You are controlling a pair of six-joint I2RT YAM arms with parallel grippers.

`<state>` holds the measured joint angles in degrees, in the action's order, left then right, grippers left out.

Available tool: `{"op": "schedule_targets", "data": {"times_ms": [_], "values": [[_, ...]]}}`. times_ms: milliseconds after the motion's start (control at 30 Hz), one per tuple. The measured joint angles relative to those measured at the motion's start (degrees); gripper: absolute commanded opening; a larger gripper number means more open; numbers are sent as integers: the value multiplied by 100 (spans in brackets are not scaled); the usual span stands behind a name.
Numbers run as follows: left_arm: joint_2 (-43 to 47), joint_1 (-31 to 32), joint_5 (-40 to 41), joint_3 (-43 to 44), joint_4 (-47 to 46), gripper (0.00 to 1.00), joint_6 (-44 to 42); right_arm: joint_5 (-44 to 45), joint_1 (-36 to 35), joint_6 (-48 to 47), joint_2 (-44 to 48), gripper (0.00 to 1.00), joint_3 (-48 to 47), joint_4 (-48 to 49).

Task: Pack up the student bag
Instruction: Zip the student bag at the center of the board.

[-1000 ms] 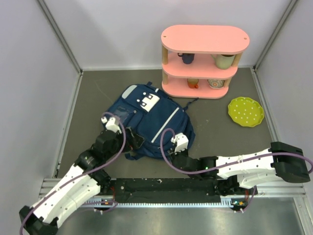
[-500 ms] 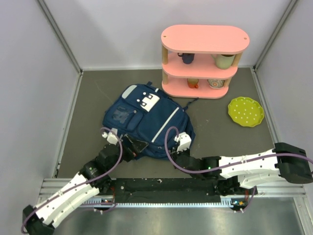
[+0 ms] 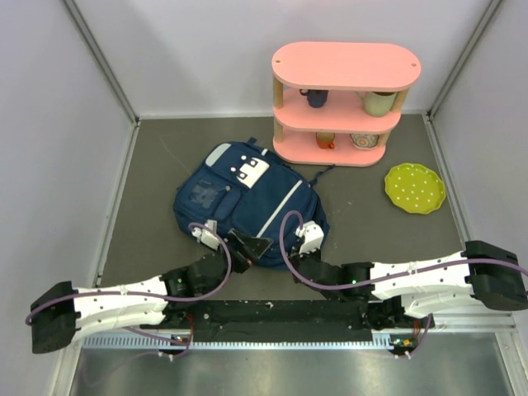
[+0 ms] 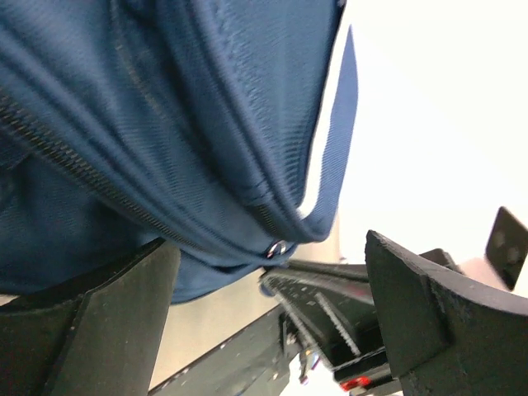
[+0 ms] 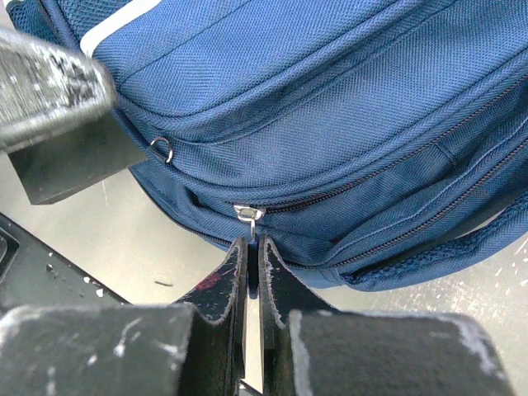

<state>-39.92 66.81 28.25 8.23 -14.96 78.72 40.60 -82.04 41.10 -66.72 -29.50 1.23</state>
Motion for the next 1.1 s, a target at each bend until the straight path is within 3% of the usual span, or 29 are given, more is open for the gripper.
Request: {"op": "schedule_targets", "data": {"times_ms": [200,300,333,433,467,700,967,1100], "values": [[-616,164,529,-70,-1117,91,118,-4,7,7,90,0,28,-20],[-848,190,737,-120,-1351,61,317,-4,7,7,105,0,28,-28],[-903,192,787,-131,-1377,40,402,-2,9,4,105,0,28,-31],[-957,192,922,-144,-1274,18,535,0,11,2,105,0,28,-22],[-953,195,955,-138,-1196,0,584,-7,9,2,105,0,28,-20],[-238,153,911,17,-114,0,588,-103,9,-111,105,0,28,26],[1799,-1027,-632,15,1902,0,-557,-122,-15,-529,4,0,-122,-87],[1880,-1856,-1729,380,2632,0,-1456,-48,-17,-704,-85,0,-144,-111]]}}
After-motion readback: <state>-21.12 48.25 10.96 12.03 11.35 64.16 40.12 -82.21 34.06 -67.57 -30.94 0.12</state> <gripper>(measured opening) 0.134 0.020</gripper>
